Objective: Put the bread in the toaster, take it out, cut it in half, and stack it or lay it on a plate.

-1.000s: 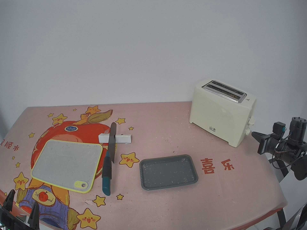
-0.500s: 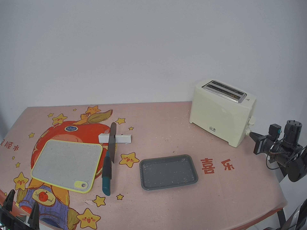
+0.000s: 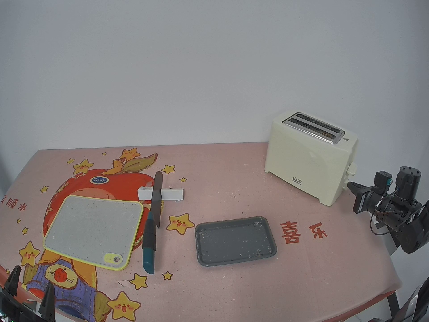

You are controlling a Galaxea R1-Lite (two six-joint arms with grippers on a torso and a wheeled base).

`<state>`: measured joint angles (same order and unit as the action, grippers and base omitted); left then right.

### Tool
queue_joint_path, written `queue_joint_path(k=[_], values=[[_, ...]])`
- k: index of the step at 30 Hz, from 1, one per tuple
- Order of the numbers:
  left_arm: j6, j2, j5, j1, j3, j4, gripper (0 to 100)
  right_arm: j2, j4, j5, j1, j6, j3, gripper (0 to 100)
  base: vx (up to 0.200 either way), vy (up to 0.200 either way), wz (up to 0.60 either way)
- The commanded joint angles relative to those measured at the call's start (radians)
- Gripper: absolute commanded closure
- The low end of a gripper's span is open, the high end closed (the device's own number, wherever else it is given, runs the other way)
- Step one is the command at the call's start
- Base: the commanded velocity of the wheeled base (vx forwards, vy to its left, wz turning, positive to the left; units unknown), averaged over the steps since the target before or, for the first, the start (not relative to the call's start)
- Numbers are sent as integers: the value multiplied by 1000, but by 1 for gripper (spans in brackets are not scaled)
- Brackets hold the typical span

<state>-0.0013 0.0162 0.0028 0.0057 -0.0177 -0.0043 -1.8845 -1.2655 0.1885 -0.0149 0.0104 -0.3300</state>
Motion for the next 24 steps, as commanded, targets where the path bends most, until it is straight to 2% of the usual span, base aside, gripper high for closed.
queue_joint_path(k=[1,24], values=[[0,-13,0,0,18,0,0,-39,-46,-1,0,8,2,100,0,0,0],[0,-13,0,0,18,0,0,-58,-61,-3,3,10,3,100,0,0,0]])
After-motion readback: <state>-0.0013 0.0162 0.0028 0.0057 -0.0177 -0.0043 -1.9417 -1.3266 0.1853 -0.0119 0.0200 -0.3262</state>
